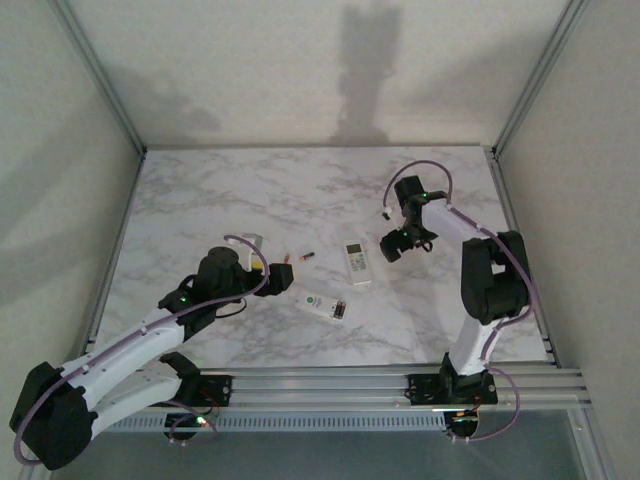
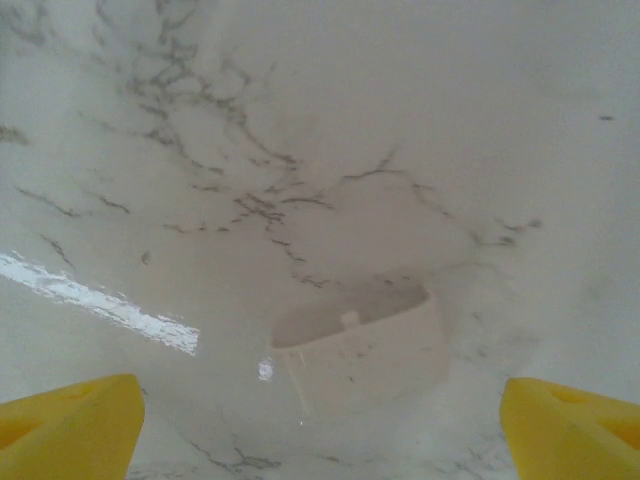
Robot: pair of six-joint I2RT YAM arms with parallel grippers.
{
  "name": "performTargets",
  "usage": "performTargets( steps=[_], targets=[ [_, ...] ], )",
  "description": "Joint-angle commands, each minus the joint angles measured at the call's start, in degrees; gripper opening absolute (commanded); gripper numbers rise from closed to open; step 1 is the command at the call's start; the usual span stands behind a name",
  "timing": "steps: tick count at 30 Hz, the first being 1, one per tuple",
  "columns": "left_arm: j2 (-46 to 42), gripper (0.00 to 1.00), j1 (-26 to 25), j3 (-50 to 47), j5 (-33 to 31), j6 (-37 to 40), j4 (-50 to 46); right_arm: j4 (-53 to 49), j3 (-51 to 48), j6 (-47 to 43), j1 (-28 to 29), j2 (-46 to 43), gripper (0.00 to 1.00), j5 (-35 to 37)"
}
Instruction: Load the batteries into the remote control
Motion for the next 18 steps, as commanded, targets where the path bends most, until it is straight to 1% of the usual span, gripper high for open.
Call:
performTargets(
  steps=[1,4,7,9,12,15,17,18],
  targets=[
    [0.05,0.99,-0.60,-0.26,-0.29,1.83,0.45,-3.95,2.50,-5.98,-3.33,3.66,0.92,-6.18],
    [0.22,0.99,-0.56,0.08,-0.86,2.07,0.00,-3.03,1.80,-7.13,-5.46,4.32,0.91,-8.78],
    [0.63,0.99,-0.52,0.11,-0.97,1.90,0.42,-0.79,-0.17,-8.50,-5.51,4.25,0.90,-9.58],
    [1.33,0.99,-0.51,0.07,-0.99,1.77,0.96,-0.33,-0.51,-8.64,-5.51,4.81,0.87,-10.19],
    [2.52,0.99,-0.51,0.59,-0.47,2.05,0.90,0.24,-1.66,-9.78,-5.59,5.55,0.81,-9.57],
    [3.02,0.99,-0.56,0.97,-0.68,2.56,0.88,3.84,-4.70,-11.49,-5.51,4.74,0.73,-8.41],
    [3.12,0.99,-0.54,1.31,-0.79,2.80,0.71,5.09,-5.80,-12.21,-5.51,4.37,0.64,-7.67],
    [3.13,0.99,-0.52,1.40,-0.77,2.93,0.72,5.25,-6.14,-12.35,-5.51,4.23,0.62,-7.49]
  ],
)
